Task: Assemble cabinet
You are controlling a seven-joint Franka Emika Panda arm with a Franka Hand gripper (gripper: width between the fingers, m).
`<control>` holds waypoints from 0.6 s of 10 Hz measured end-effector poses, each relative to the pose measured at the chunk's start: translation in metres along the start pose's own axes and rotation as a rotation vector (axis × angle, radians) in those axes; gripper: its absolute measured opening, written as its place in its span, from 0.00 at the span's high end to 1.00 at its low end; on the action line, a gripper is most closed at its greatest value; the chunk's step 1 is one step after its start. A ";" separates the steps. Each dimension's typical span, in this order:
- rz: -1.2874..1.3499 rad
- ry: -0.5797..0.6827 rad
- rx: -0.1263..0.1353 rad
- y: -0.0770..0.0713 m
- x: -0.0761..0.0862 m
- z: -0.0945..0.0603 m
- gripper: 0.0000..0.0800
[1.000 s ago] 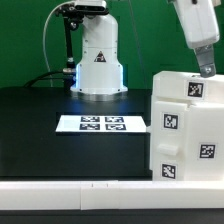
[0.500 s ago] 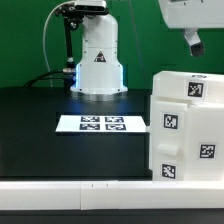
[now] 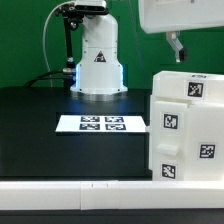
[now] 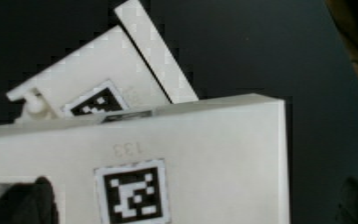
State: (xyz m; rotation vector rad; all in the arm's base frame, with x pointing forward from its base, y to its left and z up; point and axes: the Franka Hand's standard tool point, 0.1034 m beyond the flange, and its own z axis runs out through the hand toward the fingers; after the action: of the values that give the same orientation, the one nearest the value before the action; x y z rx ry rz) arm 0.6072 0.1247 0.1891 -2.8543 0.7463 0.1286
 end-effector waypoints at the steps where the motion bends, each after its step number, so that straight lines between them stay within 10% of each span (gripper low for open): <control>1: -0.086 -0.002 -0.001 0.001 0.001 0.001 0.00; 6: -0.800 0.027 -0.060 -0.003 0.007 0.002 0.00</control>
Offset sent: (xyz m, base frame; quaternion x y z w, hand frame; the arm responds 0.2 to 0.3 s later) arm -0.0056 -0.0139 -0.0056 -0.0149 0.0540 -0.3184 0.9463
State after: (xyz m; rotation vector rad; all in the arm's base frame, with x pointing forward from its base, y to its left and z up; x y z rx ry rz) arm 0.6143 0.1243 0.1863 -2.9659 -0.4300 -0.0062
